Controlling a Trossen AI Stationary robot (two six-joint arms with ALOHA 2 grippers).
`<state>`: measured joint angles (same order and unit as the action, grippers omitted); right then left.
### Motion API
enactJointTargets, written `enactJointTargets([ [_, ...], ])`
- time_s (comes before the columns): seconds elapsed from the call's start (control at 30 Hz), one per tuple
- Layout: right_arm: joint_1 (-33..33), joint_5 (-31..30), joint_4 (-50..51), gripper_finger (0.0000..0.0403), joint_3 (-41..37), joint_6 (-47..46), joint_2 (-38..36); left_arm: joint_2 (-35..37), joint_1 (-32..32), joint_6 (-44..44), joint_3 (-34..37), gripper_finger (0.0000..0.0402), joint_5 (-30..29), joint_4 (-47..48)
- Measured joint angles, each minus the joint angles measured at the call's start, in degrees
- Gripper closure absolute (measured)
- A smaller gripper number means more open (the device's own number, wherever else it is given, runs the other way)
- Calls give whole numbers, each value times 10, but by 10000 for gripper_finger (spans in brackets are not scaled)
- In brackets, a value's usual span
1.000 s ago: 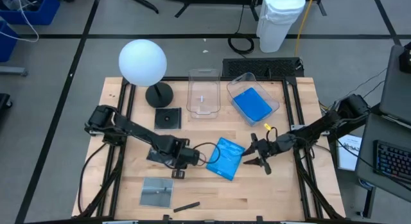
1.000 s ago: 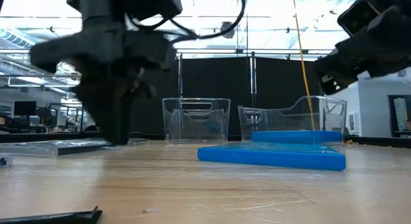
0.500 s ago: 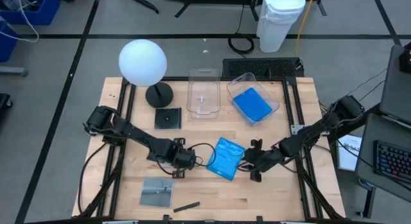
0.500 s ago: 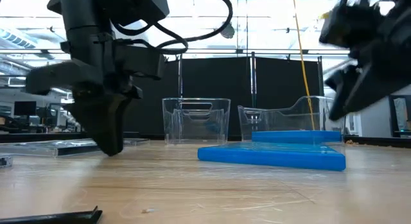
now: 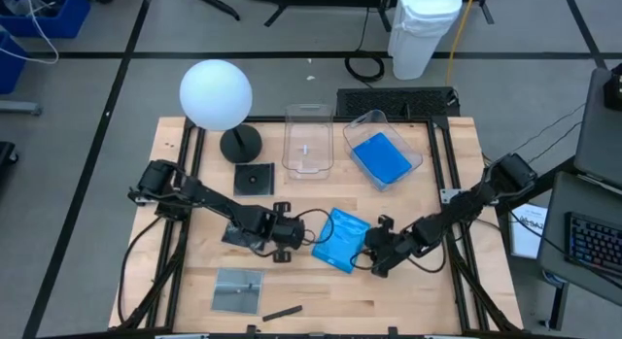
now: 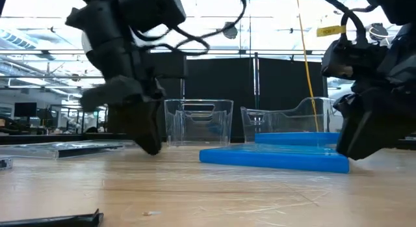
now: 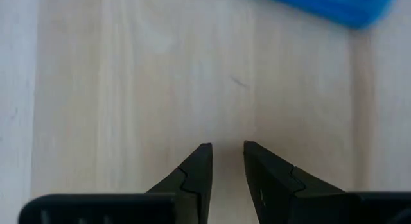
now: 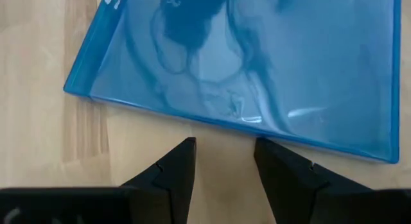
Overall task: Pick & place jewel cases by type
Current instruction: Put the blue CD case into the right transparent bin
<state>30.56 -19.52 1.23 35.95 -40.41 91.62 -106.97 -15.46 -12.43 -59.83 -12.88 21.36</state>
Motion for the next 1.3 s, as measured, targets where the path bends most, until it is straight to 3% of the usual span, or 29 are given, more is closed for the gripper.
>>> enactJointTargets([
  [0.3,-1,-88,-34,248,-2,50,13,-82,31,-16,-4,305,56,-160],
  [0.53,-1,-146,-22,248,-4,60,13,-81,24,-28,0,305,62,-238],
  [0.7,-6,-191,-12,248,-6,66,15,-82,12,-29,-13,305,101,-260],
  [0.9,-10,-186,-40,248,-30,33,13,-82,7,-28,-14,305,105,-260],
  [1.07,-12,-128,-40,248,-40,30,6,-81,3,-28,-15,305,127,-238],
  [1.3,-10,-63,-36,248,-40,36,-20,-81,10,-111,-17,305,150,-194],
])
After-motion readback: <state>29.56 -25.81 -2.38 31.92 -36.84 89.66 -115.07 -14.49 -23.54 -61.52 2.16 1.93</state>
